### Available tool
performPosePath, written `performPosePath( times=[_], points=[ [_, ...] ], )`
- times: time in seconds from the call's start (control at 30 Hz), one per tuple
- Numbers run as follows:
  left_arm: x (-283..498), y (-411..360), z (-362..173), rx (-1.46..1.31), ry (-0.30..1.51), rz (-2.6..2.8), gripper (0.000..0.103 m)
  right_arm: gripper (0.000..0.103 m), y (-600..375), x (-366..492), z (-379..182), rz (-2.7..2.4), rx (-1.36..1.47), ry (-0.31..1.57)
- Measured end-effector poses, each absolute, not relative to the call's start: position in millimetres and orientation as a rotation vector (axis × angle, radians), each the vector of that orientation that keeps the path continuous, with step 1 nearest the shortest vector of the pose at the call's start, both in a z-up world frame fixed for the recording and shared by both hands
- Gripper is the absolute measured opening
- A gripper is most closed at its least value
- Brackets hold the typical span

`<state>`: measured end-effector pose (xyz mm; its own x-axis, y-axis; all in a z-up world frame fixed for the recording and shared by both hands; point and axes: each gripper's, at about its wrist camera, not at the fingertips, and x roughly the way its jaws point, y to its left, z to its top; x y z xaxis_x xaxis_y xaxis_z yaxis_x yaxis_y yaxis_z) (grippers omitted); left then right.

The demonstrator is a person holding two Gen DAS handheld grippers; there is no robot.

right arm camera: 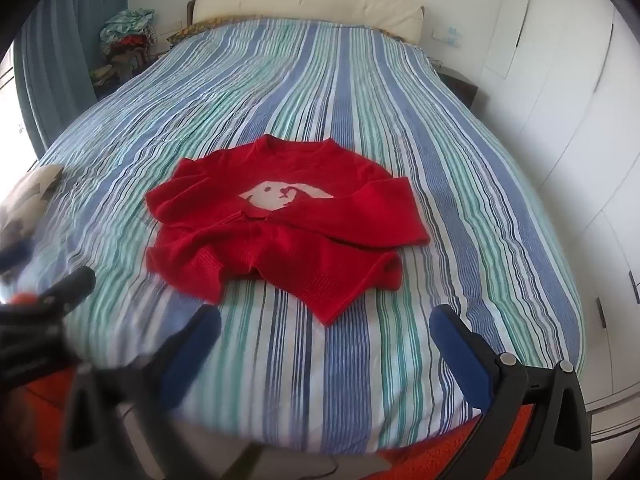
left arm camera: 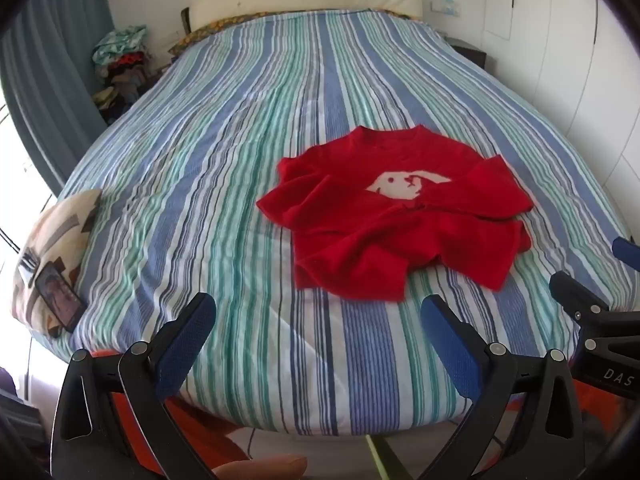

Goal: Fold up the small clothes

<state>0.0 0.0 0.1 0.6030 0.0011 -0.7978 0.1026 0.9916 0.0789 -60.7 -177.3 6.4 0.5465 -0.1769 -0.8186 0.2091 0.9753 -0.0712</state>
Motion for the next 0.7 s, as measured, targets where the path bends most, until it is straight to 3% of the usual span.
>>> performPosePath(
  times=[0.7],
  points=[
    [-3.2,-1.4,-0.1,0.137,0.915,-0.065,0.102,0.103,-171.9,-60.0,3.7,-0.225,0.016,0.971]
  ],
)
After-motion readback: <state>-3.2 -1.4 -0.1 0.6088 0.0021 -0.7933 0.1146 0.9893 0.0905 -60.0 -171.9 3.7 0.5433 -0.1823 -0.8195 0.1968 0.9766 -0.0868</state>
